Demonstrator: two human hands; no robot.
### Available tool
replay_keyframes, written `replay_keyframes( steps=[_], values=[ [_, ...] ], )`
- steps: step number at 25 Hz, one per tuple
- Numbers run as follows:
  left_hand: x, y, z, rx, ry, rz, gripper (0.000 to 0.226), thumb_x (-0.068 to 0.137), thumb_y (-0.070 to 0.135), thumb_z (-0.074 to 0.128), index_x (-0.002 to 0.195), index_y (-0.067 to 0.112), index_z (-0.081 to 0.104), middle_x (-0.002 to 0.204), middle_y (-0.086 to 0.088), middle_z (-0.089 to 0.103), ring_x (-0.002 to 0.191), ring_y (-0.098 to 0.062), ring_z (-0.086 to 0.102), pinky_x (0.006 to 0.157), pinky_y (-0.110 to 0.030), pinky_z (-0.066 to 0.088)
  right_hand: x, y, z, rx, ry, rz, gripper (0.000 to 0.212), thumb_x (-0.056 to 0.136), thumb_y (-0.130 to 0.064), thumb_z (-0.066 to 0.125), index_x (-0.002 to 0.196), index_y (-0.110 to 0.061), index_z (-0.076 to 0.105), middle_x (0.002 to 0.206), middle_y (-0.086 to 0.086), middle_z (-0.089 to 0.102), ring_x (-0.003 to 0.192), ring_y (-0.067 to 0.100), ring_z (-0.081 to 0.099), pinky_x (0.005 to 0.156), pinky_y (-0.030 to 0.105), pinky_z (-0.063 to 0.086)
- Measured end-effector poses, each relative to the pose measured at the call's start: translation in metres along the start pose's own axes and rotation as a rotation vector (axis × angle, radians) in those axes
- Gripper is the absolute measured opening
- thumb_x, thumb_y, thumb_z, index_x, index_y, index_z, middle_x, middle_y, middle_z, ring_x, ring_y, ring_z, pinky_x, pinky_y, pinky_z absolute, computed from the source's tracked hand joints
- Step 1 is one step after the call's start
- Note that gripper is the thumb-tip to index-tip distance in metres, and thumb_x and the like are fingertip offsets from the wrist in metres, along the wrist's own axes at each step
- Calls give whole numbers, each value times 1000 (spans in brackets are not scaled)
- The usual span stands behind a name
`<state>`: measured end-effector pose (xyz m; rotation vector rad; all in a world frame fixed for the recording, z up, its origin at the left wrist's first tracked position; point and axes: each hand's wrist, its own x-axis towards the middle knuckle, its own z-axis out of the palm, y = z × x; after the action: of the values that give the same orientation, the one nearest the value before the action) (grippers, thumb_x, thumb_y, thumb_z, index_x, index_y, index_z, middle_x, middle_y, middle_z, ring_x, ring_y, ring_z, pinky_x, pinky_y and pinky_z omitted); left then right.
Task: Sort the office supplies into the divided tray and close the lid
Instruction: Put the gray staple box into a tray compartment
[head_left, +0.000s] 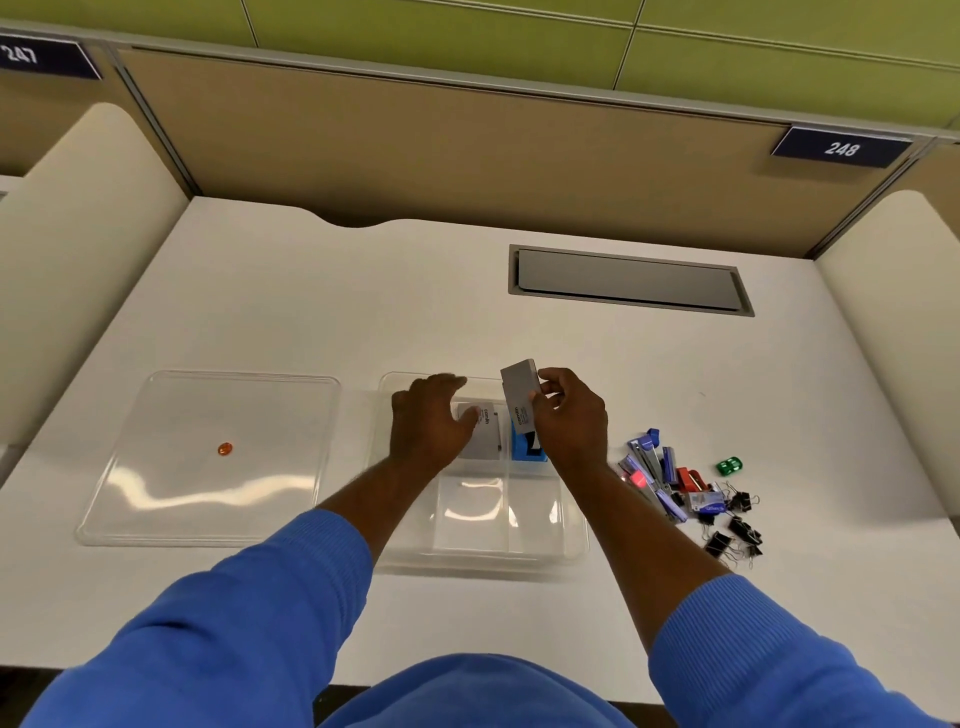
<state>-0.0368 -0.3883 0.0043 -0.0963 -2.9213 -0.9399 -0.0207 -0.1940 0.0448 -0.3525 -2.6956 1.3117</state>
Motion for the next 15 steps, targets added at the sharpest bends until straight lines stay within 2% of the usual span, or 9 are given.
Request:
replay_keyframes(
  steps=[2, 4, 5, 7, 11, 13, 15],
  values=[
    [-2, -17, -9, 173, -60, 100, 78, 88, 69, 50, 152, 28, 31, 162, 0, 23, 150, -22, 19, 118, -50, 13, -1, -7, 6, 14, -22, 6, 18, 92, -31, 63, 105, -39, 54, 95, -15, 65, 71, 3, 63, 58, 12, 52],
    [-4, -39, -19, 315, -162, 156, 97, 82, 86, 32, 157, 32, 2, 165, 1, -9, 152, -20, -11, 119, -54, -5, -1, -15, 14, 14, -61, 39, 19, 91, -32, 63, 101, -43, 51, 89, -19, 61, 69, 0, 61, 54, 10, 47],
    [-5, -48, -23, 360, -202, 165, 102, 79, 91, 26, 156, 33, -7, 164, 1, -16, 150, -19, -19, 118, -56, -8, -1, -17, 18, 11, -78, 57, 19, 91, -31, 64, 100, -43, 52, 89, -18, 61, 70, 1, 61, 54, 9, 45],
    [-7, -65, -29, 422, -263, 161, 108, 73, 96, 19, 154, 33, -14, 163, 0, -20, 148, -19, -25, 117, -60, -10, -2, -22, 29, -9, -108, 86, 17, 88, -28, 65, 99, -38, 57, 89, -16, 63, 75, 4, 62, 54, 9, 43],
    [-8, -76, -29, 430, -311, 154, 115, 68, 99, 18, 155, 31, -13, 162, 0, -25, 146, -19, -31, 117, -61, -11, -7, -25, 50, -68, -143, 122, 17, 85, -21, 65, 101, -25, 66, 90, -10, 67, 78, 8, 62, 58, 15, 43],
    [-9, -76, -28, 407, -307, 164, 118, 68, 100, 21, 156, 28, -11, 162, -1, -25, 146, -20, -30, 117, -60, -10, -10, -25, 57, -89, -151, 143, 17, 86, -20, 66, 103, -22, 67, 91, -8, 67, 80, 8, 62, 63, 17, 48],
    [-9, -78, -26, 398, -297, 170, 121, 67, 100, 22, 156, 26, -10, 162, -2, -24, 147, -20, -29, 118, -59, -9, -12, -25, 64, -112, -163, 175, 16, 89, -20, 66, 105, -20, 66, 96, -4, 69, 87, 14, 65, 72, 27, 57]
  ],
)
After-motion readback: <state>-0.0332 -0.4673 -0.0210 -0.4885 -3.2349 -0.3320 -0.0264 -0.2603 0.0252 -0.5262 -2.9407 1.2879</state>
